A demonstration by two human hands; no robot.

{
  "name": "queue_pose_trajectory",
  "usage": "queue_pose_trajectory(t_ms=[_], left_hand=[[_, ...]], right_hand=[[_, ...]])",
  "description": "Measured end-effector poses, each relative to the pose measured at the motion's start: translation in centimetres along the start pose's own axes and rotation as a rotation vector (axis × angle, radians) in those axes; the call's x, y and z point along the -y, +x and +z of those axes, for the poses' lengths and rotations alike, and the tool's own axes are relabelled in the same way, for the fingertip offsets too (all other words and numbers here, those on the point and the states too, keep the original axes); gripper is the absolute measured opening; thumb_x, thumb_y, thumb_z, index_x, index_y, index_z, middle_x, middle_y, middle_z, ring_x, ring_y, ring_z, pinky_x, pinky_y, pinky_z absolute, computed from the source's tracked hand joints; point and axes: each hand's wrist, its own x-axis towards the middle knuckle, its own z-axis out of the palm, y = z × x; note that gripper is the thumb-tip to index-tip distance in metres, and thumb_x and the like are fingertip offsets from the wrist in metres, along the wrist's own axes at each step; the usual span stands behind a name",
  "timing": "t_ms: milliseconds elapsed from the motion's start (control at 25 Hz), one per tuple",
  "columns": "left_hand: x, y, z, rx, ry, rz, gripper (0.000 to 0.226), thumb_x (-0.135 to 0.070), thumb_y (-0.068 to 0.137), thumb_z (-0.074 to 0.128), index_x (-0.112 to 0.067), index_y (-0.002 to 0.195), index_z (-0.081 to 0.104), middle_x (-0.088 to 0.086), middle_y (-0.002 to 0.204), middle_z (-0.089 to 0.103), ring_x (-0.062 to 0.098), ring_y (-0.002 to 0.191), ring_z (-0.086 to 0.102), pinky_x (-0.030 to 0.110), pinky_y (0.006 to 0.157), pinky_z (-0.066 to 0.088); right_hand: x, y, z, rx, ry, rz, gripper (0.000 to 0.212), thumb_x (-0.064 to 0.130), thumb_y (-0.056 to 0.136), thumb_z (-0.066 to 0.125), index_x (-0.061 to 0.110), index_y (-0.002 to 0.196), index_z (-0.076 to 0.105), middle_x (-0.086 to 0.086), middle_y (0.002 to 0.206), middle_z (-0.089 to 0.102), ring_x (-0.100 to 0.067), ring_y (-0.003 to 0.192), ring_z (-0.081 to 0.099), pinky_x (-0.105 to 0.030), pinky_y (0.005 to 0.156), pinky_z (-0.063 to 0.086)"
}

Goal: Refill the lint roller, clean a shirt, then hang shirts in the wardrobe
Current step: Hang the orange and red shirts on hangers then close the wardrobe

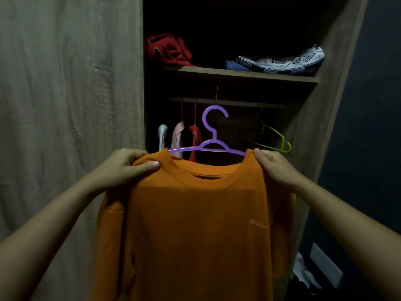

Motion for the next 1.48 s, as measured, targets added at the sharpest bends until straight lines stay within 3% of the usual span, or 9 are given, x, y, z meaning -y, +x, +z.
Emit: queue_pose_trajectory(t_ms=[200,280,480,680,880,1000,1200,1320,1480], left_hand=[[-0.2,0.5,1.2,-0.012,-0.016,-0.019,0.052,-0.067,0.073,0.055,-0.015,0.072,0.062,0.000,0.062,0.062,0.009,0.055,0.057,0.013,0.048,0.043],[-0.9,1.0,3.5,-0.159,0.127,0.003,0.041,-0.055,0.082,0.056,-0.016,0.068,0.059,0.001,0.058,0.058,0.014,0.054,0.055,0.015,0.047,0.039],[-3.6,4.0,11.1,-0.288,0.533,-0.036,0.031,-0.053,0.089,0.045,-0.027,0.073,0.044,-0.009,0.061,0.042,0.014,0.061,0.050,0.024,0.047,0.034],[-4.3,9.3,15.7,-0.275,0.531,-0.138,0.029,-0.046,0.093,0.041,-0.019,0.093,0.054,0.003,0.081,0.060,0.027,0.079,0.061,0.038,0.066,0.052],[-4.6,15.1,17.4,-0.029,0.141,-0.160,0.021,-0.040,0.090,0.048,-0.025,0.100,0.059,-0.004,0.077,0.061,0.013,0.071,0.060,0.029,0.067,0.049],[-4.1,16.8,20.1,-0.212,-0.080,-0.111,0.015,-0.029,0.093,0.049,-0.029,0.105,0.059,-0.005,0.065,0.060,0.001,0.052,0.058,0.010,0.048,0.042],[-2.6,20.1,24.5,-0.397,-0.099,0.031,0.059,-0.037,0.093,0.048,-0.024,0.145,0.023,-0.012,0.113,0.060,-0.005,0.097,0.057,0.015,0.092,0.046],[-0.9,22.1,26.2,-0.424,-0.091,0.075,0.067,-0.051,0.088,0.042,-0.021,0.145,0.024,-0.012,0.120,0.057,-0.008,0.108,0.049,0.002,0.093,0.037],[0.8,25.0,27.4,-0.451,-0.052,0.090,0.076,-0.065,0.081,0.025,-0.022,0.145,0.024,-0.003,0.116,0.064,0.001,0.103,0.059,0.015,0.091,0.047]], right_hand=[[-0.7,0.2,0.7,-0.155,-0.212,-0.032,0.017,0.032,0.096,0.044,0.029,0.108,0.055,0.007,0.101,0.058,-0.019,0.109,0.053,-0.045,0.106,0.029],[-0.2,0.7,1.9,-0.346,-0.272,-0.045,0.033,0.022,0.090,0.055,0.026,0.122,0.046,0.002,0.111,0.053,-0.019,0.115,0.049,-0.042,0.105,0.028],[2.1,4.0,6.2,0.071,0.443,0.250,0.047,0.038,0.097,0.038,0.010,0.134,0.035,-0.001,0.100,0.063,-0.017,0.095,0.063,-0.034,0.091,0.046],[-1.5,10.3,7.2,-0.011,0.662,0.373,0.030,0.034,0.091,0.048,0.013,0.111,0.054,-0.003,0.082,0.059,-0.019,0.089,0.057,-0.034,0.085,0.042],[-4.0,15.4,5.1,-0.056,0.696,0.324,0.013,0.019,0.093,0.047,0.009,0.093,0.056,-0.002,0.064,0.051,-0.013,0.059,0.051,-0.025,0.062,0.045],[-5.3,18.8,3.7,0.017,0.701,0.236,0.020,0.017,0.095,0.046,0.007,0.109,0.057,-0.008,0.079,0.056,-0.013,0.070,0.054,-0.018,0.057,0.048],[-7.2,24.9,2.2,0.099,0.630,0.179,0.036,0.013,0.092,0.052,0.010,0.127,0.050,-0.003,0.100,0.067,-0.014,0.094,0.063,-0.032,0.096,0.046],[-7.7,27.2,2.1,0.156,0.611,0.154,0.021,0.007,0.090,0.052,0.021,0.105,0.058,-0.001,0.092,0.066,-0.012,0.086,0.063,-0.030,0.091,0.044],[-8.6,30.1,2.0,0.130,0.644,0.178,0.024,0.005,0.089,0.048,0.008,0.111,0.059,-0.003,0.087,0.068,-0.015,0.086,0.064,-0.036,0.099,0.043]])
